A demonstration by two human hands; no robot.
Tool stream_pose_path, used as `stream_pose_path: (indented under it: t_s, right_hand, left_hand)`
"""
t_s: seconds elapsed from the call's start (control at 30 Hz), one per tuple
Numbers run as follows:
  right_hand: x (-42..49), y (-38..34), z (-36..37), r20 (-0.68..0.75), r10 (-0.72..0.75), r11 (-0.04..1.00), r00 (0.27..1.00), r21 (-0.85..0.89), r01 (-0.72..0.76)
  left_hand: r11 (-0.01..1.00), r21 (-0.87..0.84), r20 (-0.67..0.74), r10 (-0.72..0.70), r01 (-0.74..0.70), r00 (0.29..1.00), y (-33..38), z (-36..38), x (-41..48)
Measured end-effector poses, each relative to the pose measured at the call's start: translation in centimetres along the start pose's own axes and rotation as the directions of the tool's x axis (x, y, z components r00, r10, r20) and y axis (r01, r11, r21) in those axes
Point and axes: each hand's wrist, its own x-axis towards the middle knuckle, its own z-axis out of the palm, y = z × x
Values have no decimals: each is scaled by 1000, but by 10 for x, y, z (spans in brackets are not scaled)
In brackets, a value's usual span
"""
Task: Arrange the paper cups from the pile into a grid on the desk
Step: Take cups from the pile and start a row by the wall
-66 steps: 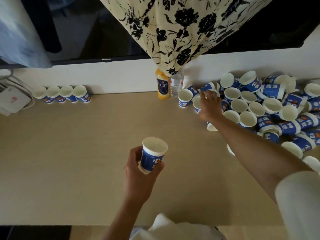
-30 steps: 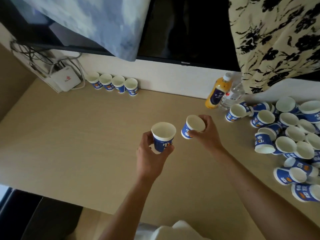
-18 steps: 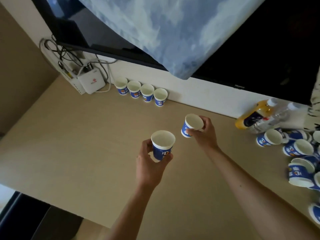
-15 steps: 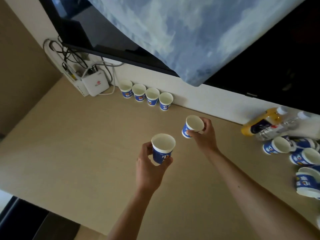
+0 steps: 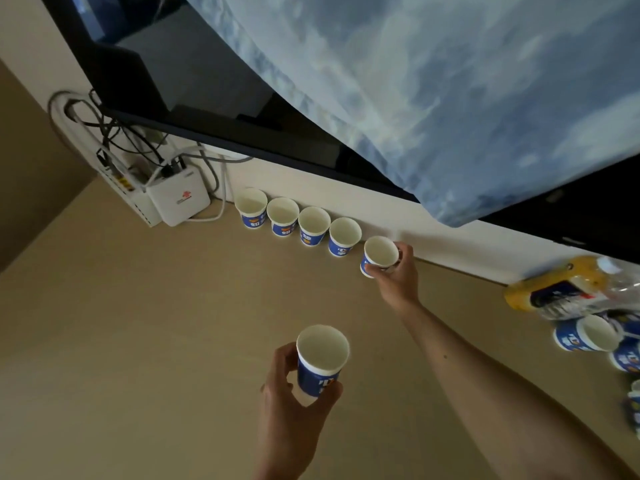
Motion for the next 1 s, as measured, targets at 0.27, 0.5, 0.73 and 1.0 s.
stream_pose_path:
  t_s: [0.27, 0.5, 0.73, 1.0]
  right_hand:
    - [20, 8, 21, -51, 9, 1000, 999, 8, -8]
    - [30, 15, 31, -84, 42, 999, 996, -6, -42]
    - [40, 21, 32, -80, 47, 999, 996, 7, -46]
    - [-33, 27, -6, -89, 148, 979, 985, 153, -134]
  left_hand:
    - [1000, -26, 17, -16, 17, 1000, -21, -5, 6]
    - [999, -29, 29, -13, 14, 1000, -26, -9, 11]
    - [1000, -7, 14, -27, 27, 1000, -30, -11, 13]
    - [999, 0, -1, -40, 40, 999, -16, -2, 20]
